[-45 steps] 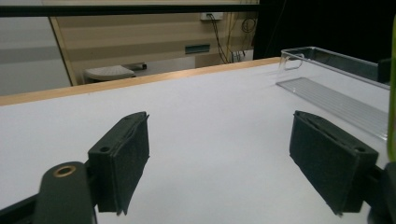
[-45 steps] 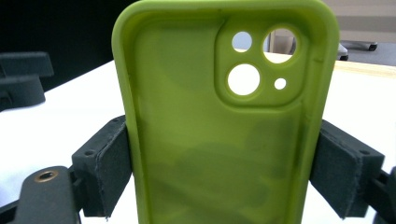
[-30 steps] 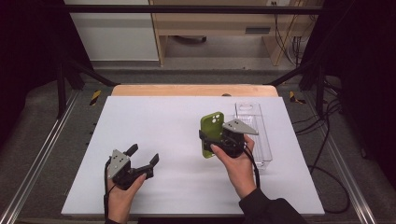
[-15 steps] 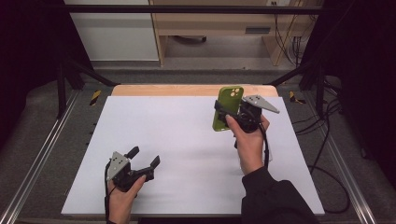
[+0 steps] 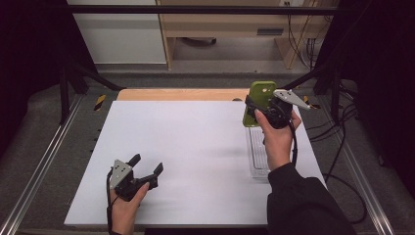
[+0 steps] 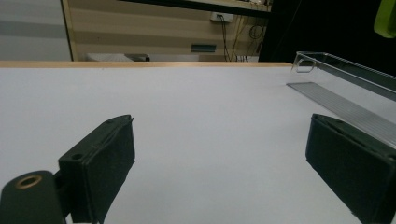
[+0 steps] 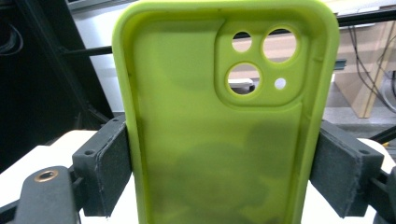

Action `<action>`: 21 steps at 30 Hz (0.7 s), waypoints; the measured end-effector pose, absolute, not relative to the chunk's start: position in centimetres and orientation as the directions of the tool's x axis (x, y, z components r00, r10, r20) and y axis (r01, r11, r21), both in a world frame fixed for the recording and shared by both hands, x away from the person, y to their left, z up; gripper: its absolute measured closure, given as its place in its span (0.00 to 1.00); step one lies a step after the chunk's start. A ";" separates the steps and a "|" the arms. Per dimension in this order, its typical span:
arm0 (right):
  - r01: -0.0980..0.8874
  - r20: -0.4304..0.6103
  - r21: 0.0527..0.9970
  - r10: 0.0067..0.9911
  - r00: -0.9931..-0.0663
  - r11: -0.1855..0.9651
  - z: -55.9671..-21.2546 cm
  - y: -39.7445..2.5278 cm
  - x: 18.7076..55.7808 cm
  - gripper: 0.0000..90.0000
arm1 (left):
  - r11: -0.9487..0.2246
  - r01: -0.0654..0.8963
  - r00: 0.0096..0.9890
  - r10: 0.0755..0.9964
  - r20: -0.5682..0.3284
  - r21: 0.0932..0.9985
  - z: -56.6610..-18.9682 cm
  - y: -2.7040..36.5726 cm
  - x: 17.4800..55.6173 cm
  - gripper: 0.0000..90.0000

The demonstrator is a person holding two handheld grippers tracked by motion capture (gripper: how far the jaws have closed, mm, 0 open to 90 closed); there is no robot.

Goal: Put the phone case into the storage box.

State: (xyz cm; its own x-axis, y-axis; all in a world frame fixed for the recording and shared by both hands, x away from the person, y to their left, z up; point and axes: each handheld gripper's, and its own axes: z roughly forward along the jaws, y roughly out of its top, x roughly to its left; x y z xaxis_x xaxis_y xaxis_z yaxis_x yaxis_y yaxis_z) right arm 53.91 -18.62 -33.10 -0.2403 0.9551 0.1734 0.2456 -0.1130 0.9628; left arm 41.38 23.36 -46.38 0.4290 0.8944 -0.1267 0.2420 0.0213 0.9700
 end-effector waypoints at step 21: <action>0.249 0.139 0.964 0.973 -0.183 -0.091 -33.4 -19.6 56.0 0.18 | 0.035 0.251 0.414 0.899 -0.140 0.967 -46.5 24.7 41.6 0.07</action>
